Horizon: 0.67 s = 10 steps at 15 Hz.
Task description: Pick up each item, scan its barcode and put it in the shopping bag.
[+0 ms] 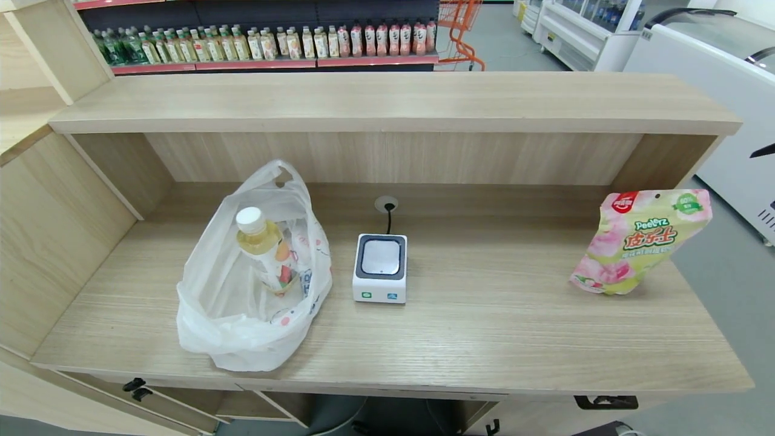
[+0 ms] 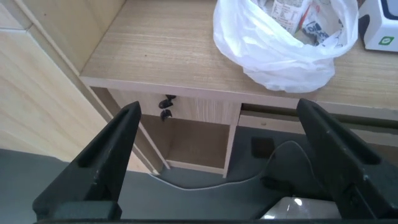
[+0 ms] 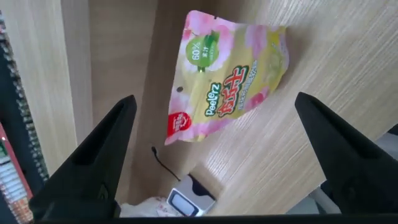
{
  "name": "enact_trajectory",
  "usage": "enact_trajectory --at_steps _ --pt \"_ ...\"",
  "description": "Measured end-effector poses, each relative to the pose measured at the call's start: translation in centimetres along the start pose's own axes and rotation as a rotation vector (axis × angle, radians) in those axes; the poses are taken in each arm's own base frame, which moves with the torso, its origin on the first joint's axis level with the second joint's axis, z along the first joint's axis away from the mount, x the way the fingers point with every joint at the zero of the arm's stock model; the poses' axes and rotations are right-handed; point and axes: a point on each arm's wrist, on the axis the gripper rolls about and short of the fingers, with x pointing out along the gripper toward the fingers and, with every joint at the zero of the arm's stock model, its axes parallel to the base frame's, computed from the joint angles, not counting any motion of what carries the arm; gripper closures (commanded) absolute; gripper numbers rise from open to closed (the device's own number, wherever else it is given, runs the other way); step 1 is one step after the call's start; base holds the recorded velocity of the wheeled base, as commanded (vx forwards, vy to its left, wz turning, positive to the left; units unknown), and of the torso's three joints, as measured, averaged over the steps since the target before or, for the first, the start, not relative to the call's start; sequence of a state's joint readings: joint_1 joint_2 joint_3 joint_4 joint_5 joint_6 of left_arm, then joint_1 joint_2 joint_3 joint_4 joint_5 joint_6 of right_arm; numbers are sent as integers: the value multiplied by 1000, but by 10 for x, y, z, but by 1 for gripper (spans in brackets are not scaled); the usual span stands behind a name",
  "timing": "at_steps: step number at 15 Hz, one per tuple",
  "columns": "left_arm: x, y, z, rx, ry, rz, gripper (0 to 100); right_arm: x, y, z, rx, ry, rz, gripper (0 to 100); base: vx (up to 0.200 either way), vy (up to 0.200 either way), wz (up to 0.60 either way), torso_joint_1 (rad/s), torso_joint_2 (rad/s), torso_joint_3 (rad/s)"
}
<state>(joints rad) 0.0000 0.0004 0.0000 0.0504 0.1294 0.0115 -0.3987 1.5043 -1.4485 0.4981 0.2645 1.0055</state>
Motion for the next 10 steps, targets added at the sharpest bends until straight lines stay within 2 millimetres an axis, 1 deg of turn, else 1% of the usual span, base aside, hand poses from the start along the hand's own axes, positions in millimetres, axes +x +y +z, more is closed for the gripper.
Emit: enact_trajectory --at_steps 3,7,8,10 --pt "0 0 0 -1 0 -1 0 14 -4 1 46 28 -37 0 0 0 0 0 0 0" --pt "0 0 0 -1 0 -1 0 35 1 0 56 62 -49 0 0 0 0 0 0 0" --pt "0 0 0 -1 0 -1 0 42 1 1 56 55 -67 0 0 0 0 0 0 0" --pt "0 0 0 -1 0 -1 0 64 -1 4 65 31 -124 0 0 0 0 0 0 0"
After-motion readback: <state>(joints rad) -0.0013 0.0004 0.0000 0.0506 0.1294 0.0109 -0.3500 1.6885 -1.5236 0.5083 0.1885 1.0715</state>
